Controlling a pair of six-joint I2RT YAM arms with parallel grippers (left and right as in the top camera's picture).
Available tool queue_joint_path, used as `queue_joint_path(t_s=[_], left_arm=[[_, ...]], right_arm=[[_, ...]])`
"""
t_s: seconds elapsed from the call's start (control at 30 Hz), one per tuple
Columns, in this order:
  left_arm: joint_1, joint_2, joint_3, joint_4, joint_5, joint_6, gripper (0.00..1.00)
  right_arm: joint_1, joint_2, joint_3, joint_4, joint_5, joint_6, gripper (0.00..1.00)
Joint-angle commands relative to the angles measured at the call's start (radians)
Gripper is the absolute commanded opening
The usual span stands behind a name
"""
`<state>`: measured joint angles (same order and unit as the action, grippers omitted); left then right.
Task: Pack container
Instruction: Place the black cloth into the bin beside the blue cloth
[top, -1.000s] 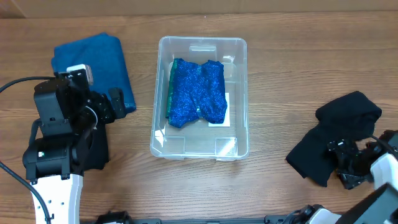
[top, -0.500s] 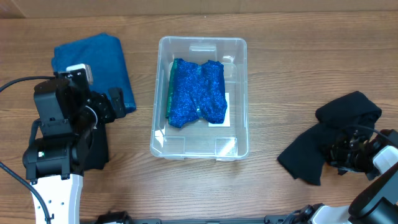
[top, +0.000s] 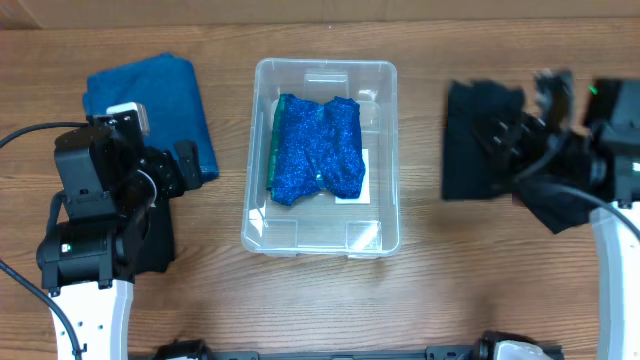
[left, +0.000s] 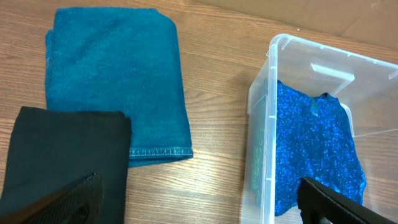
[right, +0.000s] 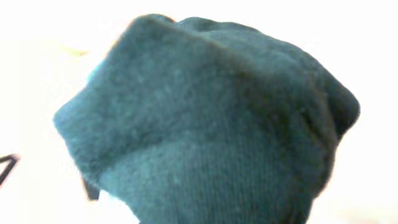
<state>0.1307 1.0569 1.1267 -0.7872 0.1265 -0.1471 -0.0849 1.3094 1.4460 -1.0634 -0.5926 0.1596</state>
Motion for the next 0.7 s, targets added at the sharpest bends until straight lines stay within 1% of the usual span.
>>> queue_joint_path(t_s=[0.0, 0.07, 0.2, 0.27, 0.37, 0.47, 0.5, 0.53, 0.57, 0.6, 0.67], left_arm=[[0.000, 0.002, 0.021, 0.003, -0.007, 0.020, 1.00], [0.000, 0.002, 0.021, 0.002, -0.006, 0.020, 1.00], [0.000, 0.002, 0.021, 0.002, -0.006, 0.020, 1.00], [0.000, 0.002, 0.021, 0.002, -0.006, 0.020, 1.00], [0.000, 0.002, 0.021, 0.002, -0.006, 0.020, 1.00], [0.000, 0.002, 0.021, 0.002, -0.006, 0.020, 1.00], [0.000, 0.002, 0.021, 0.002, -0.006, 0.020, 1.00], [0.000, 0.002, 0.021, 0.002, -0.006, 0.020, 1.00], [0.000, 0.002, 0.021, 0.002, -0.006, 0.020, 1.00], [0.000, 0.002, 0.021, 0.002, -0.006, 0.020, 1.00], [0.000, 0.002, 0.021, 0.002, -0.006, 0.020, 1.00]], right_arm=[[0.223, 0.088, 0.146, 0.048, 0.141, 0.099, 0.04], [0.327, 0.174, 0.166, 0.119, 0.144, 0.135, 0.04], [0.443, 0.362, 0.166, 0.262, 0.167, 0.167, 0.04], [0.473, 0.480, 0.166, 0.340, 0.208, 0.212, 0.04], [0.475, 0.591, 0.166, 0.407, 0.237, 0.257, 0.04], [0.471, 0.650, 0.166, 0.423, 0.246, 0.263, 0.04], [0.471, 0.655, 0.166, 0.419, 0.257, 0.259, 0.30], [0.471, 0.653, 0.167, 0.418, 0.261, 0.258, 0.64], [0.471, 0.640, 0.172, 0.411, 0.272, 0.257, 0.89], [0.471, 0.621, 0.187, 0.391, 0.299, 0.256, 1.00], [0.477, 0.570, 0.239, 0.335, 0.381, 0.236, 1.00]])
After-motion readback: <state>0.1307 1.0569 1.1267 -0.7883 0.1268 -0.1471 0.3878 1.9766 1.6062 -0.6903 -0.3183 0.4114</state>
